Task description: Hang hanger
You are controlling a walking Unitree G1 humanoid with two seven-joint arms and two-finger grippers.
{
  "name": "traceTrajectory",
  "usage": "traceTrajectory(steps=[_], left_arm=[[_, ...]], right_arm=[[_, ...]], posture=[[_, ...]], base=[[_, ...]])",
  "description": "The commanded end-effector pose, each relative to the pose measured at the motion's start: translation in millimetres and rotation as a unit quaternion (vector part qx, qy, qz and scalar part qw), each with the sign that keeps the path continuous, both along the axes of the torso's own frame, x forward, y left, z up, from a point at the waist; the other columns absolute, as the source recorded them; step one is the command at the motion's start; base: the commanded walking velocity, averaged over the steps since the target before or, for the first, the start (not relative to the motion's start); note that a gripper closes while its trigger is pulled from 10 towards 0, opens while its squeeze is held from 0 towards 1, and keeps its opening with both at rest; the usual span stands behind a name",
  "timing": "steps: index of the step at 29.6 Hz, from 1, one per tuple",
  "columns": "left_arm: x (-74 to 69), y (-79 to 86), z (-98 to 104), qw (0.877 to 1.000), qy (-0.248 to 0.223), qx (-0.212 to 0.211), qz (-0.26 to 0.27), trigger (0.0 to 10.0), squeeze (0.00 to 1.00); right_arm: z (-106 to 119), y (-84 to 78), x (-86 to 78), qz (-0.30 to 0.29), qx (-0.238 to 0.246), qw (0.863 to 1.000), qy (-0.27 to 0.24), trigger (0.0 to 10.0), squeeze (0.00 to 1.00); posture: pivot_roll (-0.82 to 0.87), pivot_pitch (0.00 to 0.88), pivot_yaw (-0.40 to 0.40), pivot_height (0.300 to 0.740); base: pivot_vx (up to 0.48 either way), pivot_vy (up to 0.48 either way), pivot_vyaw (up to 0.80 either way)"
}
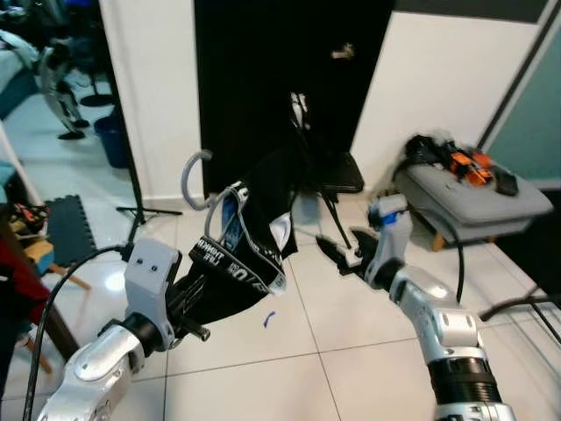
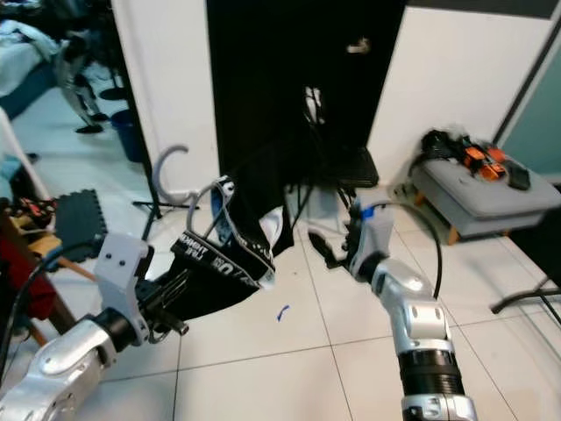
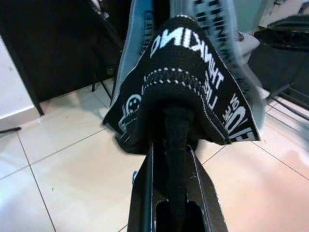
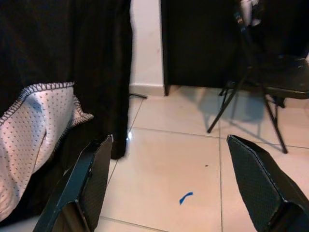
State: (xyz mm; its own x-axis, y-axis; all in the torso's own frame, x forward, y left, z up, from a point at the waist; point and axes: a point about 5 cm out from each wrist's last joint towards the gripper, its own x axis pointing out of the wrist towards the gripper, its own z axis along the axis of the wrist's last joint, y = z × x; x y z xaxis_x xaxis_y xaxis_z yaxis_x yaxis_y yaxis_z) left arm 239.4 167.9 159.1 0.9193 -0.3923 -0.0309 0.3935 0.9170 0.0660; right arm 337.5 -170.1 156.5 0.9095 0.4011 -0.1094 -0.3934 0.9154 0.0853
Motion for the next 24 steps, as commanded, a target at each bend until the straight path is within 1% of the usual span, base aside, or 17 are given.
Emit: traceTrajectory(steps=[1, 4, 7, 9, 16, 21, 24], left_arm=[[3.7, -2.6, 1, 1.0, 0.002, 0.003, -0.008, 10.0, 0.0], [3.3, -1.9, 0, 1.0, 0.003, -0.002, -0.001, 10.0, 0.0], [1.5, -1.1, 0, 1.0, 0.001, -0.006, 0.019, 10.0, 0.0], [1.3, -1.3, 1, 1.0, 0.0, -0.006, 0.02, 10.0, 0.0], [1.1, -3.0, 1, 1.0, -0.003, -0.004, 0.005, 10.0, 0.0], [1.5, -4.8, 4, 1.0, -0.012, -0.01, -0.02, 10.0, 0.0], [1.5, -4.8, 4, 1.0, -0.012, -0.01, -0.02, 10.0, 0.0]], right_arm=[[1, -2.4, 0.6, -0.006, 0.003, 1.0, 0.002, 10.0, 0.0], [2, 0.0, 0.4, -0.004, 0.0, 1.0, 0.005, 10.0, 0.0], [3, 4.3, -3.3, -0.005, 0.0, 1.0, 0.01, 10.0, 0.0], [4, 6.5, -5.5, -0.002, 0.0, 1.0, 0.013, 10.0, 0.0], [4, 9.6, -6.7, 0.003, 0.005, 1.0, 0.018, 10.0, 0.0], [2, 10.9, -7.9, 0.006, 0.007, 1.0, 0.022, 10.0, 0.0], [2, 10.9, -7.9, 0.006, 0.007, 1.0, 0.022, 10.0, 0.0]], posture=[[-0.06, 0.0, -0.074, 0.74], [-0.06, 0.0, -0.074, 0.74], [-0.06, 0.0, -0.076, 0.74], [-0.06, 0.0, -0.077, 0.74], [-0.05, 0.0, -0.079, 0.74], [-0.06, 0.0, -0.077, 0.74], [-0.06, 0.0, -0.077, 0.74]], base=[[0.0, 0.0, -0.79], [0.0, 0.0, -0.79], [0.0, 0.0, -0.79], [0.0, 0.0, -0.79], [0.0, 0.0, -0.79], [0.0, 0.0, -0.79], [0.0, 0.0, -0.79]])
